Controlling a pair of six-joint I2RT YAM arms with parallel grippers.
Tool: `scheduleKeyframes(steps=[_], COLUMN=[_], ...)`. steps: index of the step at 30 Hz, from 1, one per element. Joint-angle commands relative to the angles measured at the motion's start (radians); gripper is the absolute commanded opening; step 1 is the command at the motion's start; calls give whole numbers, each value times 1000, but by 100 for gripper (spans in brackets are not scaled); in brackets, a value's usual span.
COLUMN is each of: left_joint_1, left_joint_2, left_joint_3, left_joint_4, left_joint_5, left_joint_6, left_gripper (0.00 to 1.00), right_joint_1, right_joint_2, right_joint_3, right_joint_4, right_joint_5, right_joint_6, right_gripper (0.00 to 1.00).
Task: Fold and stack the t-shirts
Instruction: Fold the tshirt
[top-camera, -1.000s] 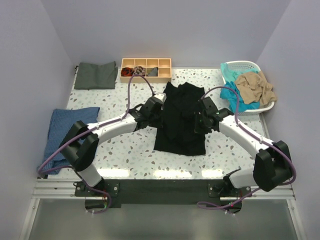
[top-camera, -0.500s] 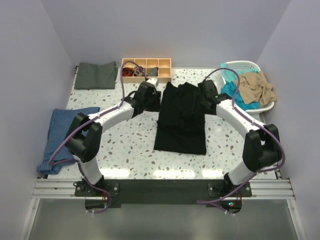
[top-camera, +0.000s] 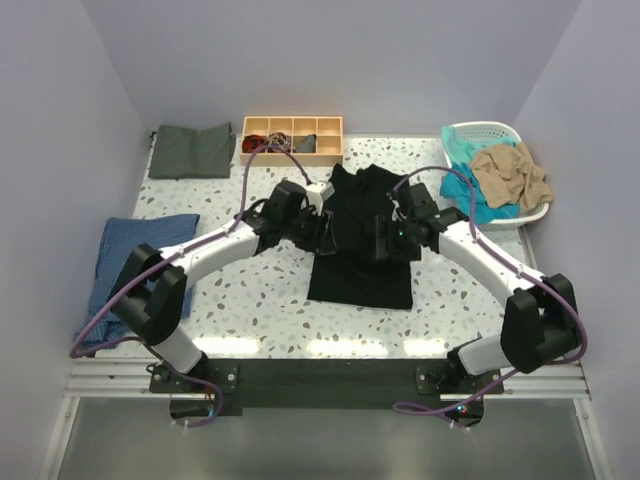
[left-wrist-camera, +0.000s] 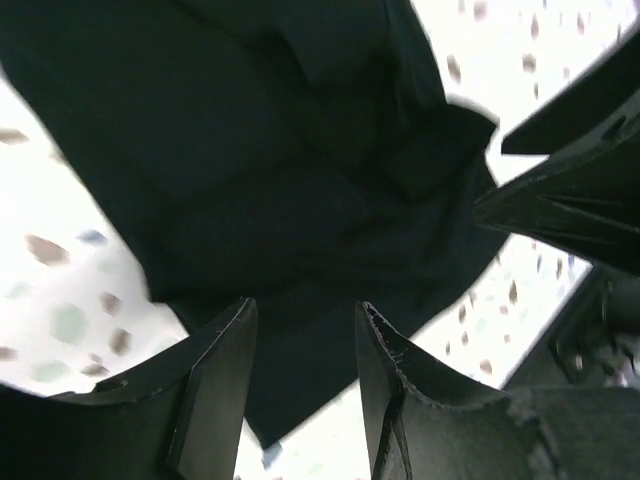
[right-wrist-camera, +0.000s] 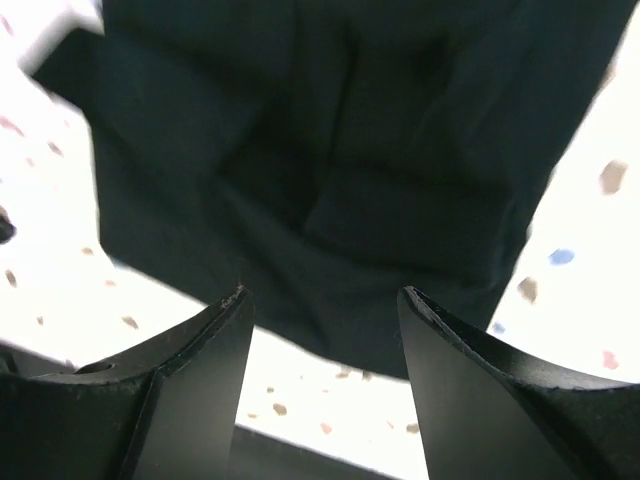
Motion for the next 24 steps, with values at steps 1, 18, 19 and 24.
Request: scheduleKeyframes(steps=[1,18,19,24], left_joint_1=[-28,-35,-35,-18], left_joint_2=[-25,256,268,351], left_joint_3=[-74,96,110,240], left_joint_4=[-5,93,96,63], left_joint_5=[128,73,55,4], left_joint_6=[5,-15,-12,46], left_gripper=[49,47,47,48], right_joint_1=[13,10,6,-17], right_joint_2=[-44,142,155,234], right_joint_3=[-78,-45,-19,85], right_joint_4=[-17,80,83,111], right_joint_5=[-100,83,89,141], right_joint_6=[44,21,7,-24], right_gripper=[63,63,63,64])
